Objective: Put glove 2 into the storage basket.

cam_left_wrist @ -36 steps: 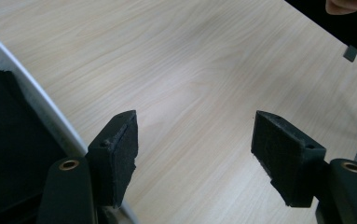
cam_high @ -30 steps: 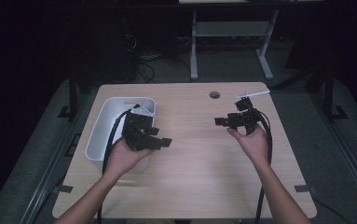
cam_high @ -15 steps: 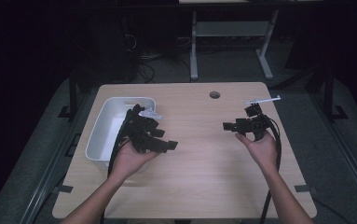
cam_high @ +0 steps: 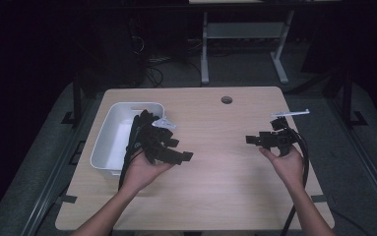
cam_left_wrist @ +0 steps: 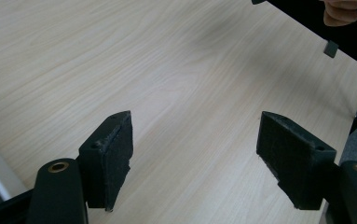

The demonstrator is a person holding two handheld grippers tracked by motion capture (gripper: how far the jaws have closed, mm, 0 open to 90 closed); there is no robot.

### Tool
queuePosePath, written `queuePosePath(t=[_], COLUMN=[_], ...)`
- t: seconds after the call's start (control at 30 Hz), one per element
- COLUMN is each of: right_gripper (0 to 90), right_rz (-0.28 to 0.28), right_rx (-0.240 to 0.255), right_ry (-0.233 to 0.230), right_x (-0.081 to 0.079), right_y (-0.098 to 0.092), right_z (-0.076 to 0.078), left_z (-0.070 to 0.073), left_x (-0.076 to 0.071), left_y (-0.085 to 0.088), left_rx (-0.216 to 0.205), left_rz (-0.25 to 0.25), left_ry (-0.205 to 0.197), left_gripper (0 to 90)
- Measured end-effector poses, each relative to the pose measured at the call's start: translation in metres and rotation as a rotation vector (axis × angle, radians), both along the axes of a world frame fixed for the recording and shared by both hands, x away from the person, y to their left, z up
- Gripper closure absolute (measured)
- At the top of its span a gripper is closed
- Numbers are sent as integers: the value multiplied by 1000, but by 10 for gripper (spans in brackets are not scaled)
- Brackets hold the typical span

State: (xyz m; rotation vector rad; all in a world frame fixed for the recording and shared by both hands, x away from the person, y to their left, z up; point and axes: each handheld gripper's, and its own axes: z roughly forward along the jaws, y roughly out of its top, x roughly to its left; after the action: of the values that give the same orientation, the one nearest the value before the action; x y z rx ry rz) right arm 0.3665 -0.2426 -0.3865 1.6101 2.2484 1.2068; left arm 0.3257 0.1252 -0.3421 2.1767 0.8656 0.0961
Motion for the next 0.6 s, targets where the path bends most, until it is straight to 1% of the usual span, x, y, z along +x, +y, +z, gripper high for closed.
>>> queuePosePath(t=[0.23, 0.27, 0.3, 0.33, 0.4, 0.5, 0.6], right_gripper=[303, 303, 303, 303, 302, 302, 302], right_rz=[-15, -13, -14, -17, -15, -16, -17], right_rx=[0, -2, -4, -6, -5, -5, -15], right_ry=[11, 11, 17, 18, 21, 20, 26], right_x=[-9, -10, -11, -12, -14, -18, -23], right_y=[-11, -13, -13, -14, -17, -20, -23], right_z=[-9, -11, -12, -14, -17, -20, -26], left_z=[-6, -9, -9, -13, -16, -20, -25], left_x=[-6, -8, -8, -10, -13, -17, -21], left_y=[-9, -12, -12, -15, -18, -22, -29], left_rx=[-1, -1, -1, 1, -9, -9, -3], left_rz=[-20, -26, -26, -29, -31, -37, -52], left_ry=[-9, -8, -8, -8, -7, -14, -19], left_gripper=[267, 267, 267, 267, 263, 262, 262])
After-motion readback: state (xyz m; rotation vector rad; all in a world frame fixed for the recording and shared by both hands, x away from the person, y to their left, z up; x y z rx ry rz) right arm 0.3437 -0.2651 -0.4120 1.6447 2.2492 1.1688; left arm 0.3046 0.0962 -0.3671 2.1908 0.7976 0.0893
